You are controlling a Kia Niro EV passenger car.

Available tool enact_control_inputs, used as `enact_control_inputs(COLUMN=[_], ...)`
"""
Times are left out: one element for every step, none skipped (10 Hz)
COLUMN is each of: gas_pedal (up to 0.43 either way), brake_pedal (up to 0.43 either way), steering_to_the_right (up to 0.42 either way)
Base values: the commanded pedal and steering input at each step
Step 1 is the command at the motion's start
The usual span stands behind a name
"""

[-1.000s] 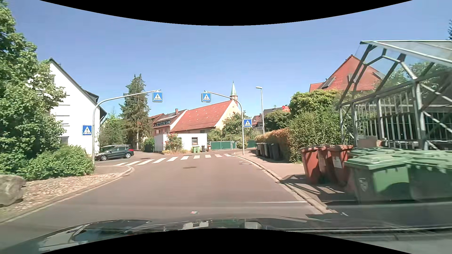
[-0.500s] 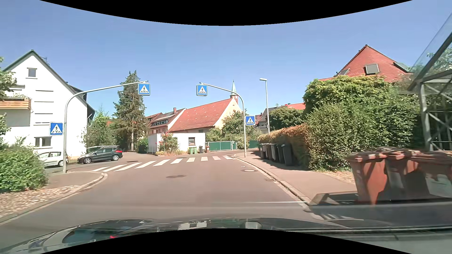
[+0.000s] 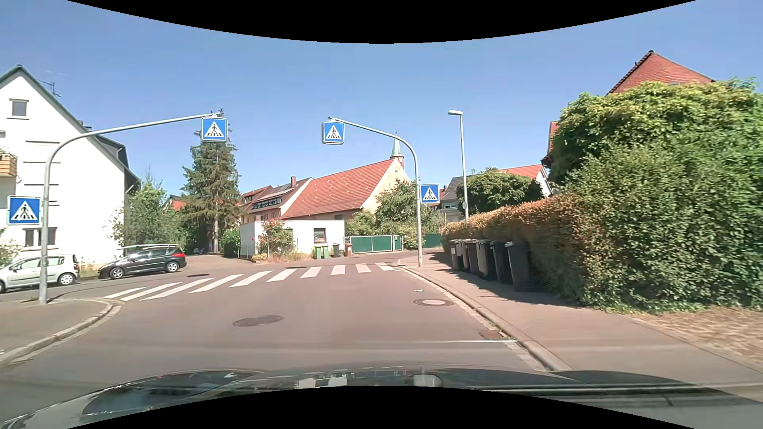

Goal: Follow the waypoints while adhering to traffic rules and regulations

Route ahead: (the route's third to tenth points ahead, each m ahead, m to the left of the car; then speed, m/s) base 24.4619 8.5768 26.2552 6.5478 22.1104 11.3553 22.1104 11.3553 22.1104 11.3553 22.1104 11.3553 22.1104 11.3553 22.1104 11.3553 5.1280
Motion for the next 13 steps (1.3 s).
enact_control_inputs(gas_pedal=[0.000,0.000,0.000,0.000,0.000,0.000,0.000,0.000,0.000,0.000,0.000,0.000,0.000], brake_pedal=[0.152,0.146,0.152,0.152,0.152,0.159,0.165,0.165,0.171,0.177,0.183,0.183,0.183], steering_to_the_right=[-0.013,-0.014,-0.015,-0.016,-0.017,-0.019,-0.021,-0.021,-0.021,-0.022,-0.025,-0.029,-0.034])
